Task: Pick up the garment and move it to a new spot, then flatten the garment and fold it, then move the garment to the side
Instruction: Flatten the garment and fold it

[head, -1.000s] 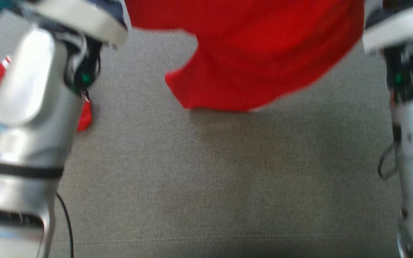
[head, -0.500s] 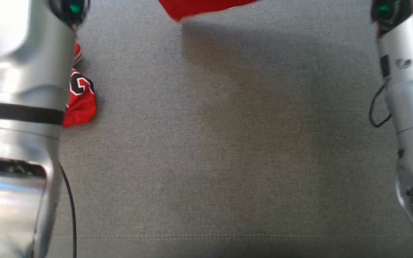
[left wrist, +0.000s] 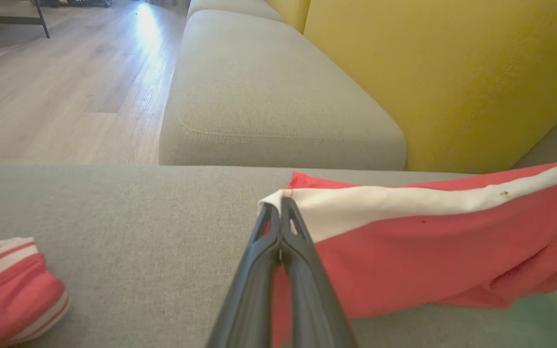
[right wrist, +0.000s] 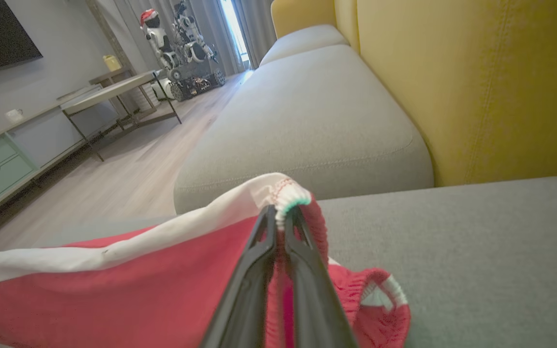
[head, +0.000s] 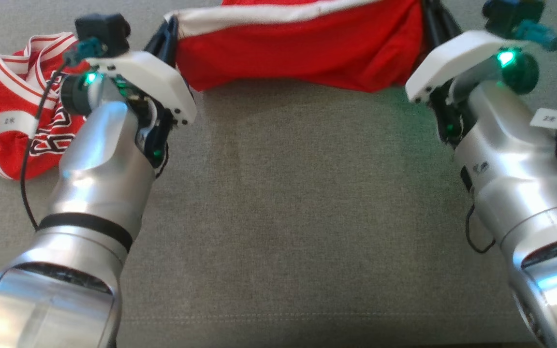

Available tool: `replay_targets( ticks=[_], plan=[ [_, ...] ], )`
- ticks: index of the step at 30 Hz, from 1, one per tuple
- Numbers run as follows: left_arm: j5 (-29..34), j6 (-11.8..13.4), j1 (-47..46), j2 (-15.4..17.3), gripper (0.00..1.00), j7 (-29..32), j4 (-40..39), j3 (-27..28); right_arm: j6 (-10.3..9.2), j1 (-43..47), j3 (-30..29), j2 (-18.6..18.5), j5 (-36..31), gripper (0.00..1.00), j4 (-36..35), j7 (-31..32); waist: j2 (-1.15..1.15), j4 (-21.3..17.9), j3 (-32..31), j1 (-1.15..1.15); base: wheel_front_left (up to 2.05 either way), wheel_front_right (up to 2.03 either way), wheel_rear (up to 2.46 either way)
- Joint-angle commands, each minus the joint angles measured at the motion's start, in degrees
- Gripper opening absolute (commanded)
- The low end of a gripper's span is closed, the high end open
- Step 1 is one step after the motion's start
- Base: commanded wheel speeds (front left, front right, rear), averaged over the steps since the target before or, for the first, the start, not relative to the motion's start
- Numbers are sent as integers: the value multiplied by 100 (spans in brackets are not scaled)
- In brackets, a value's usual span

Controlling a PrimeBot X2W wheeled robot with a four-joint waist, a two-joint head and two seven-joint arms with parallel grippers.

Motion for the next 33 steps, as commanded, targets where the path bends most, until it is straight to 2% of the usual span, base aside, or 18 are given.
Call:
replay_targets(
  ticks=[1,5,10,15,20,28,33],
  plan=[
    [-85,-34,-190,167,0,-31,-141,1,24,-32,186,134,115,0,-145,36,0,-4,11,0,0,0,0],
    [-363,-34,-36,150,0,-31,-36,-216,24,155,634,135,361,0,-152,109,0,6,1,0,0,0,0],
    [-441,-34,511,272,0,-31,-397,-95,24,665,904,135,654,0,-186,-11,0,50,-318,0,0,0,0],
    [-209,-20,1470,403,0,-31,-1269,215,24,1381,1136,135,869,0,-289,-52,0,90,-678,0,0,0,0],
    [140,184,2963,512,0,-31,-2556,630,24,2354,1351,86,940,0,-488,-105,0,82,-1071,0,0,0,0],
    [557,420,5020,610,0,-31,-4441,992,24,3836,1098,-93,843,0,-1393,-192,0,66,-1514,0,0,0,0],
    [615,587,5784,678,0,-31,-5119,1069,24,4684,697,-215,605,0,-2076,-198,0,66,-1611,0,0,0,0]
  ],
)
